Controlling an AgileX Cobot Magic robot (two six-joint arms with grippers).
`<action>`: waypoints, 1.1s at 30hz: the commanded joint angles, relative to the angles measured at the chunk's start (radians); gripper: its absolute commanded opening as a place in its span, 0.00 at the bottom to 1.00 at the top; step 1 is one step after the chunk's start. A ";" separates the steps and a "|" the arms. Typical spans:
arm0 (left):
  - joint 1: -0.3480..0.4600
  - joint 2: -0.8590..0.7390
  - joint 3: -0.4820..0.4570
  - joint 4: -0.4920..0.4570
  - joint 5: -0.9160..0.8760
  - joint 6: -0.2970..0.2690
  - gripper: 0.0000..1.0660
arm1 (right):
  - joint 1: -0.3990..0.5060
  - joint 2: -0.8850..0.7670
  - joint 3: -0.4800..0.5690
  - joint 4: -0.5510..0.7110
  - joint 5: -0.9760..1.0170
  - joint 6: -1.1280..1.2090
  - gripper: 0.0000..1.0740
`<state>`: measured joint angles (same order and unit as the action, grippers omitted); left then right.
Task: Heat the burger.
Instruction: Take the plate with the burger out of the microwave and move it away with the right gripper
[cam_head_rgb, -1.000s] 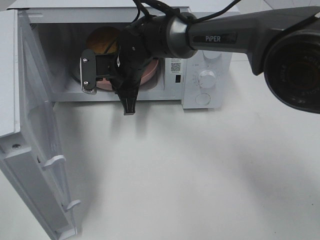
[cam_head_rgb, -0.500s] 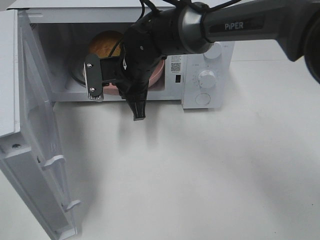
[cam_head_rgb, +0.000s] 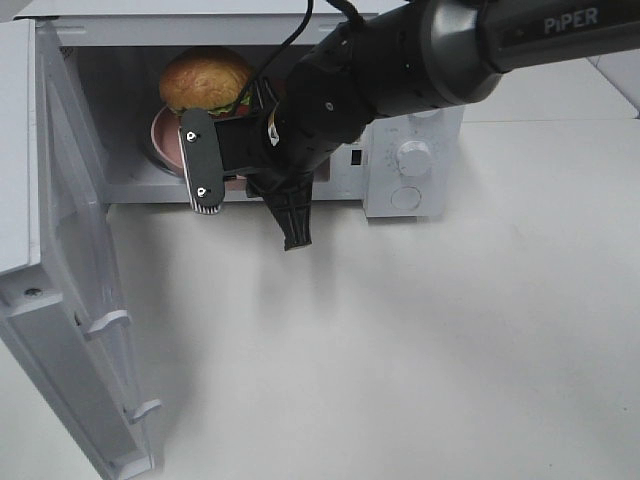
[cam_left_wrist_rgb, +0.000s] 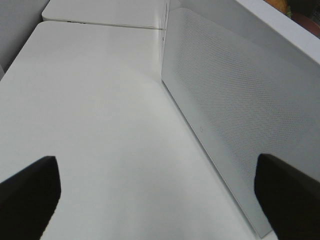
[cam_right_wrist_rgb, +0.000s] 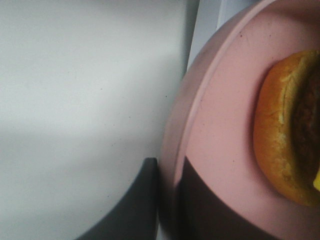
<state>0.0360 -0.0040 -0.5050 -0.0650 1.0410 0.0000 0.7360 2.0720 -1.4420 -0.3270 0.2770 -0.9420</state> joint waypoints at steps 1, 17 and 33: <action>0.003 -0.022 0.001 -0.004 -0.005 0.000 0.92 | -0.002 -0.072 0.058 -0.027 -0.062 0.008 0.00; 0.003 -0.022 0.001 -0.004 -0.005 0.000 0.92 | -0.002 -0.296 0.417 -0.027 -0.202 0.008 0.00; 0.003 -0.022 0.001 -0.004 -0.005 0.000 0.92 | -0.002 -0.556 0.675 0.000 -0.221 0.008 0.00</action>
<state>0.0360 -0.0040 -0.5050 -0.0650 1.0410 0.0000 0.7450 1.5420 -0.7600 -0.3230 0.1070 -0.9440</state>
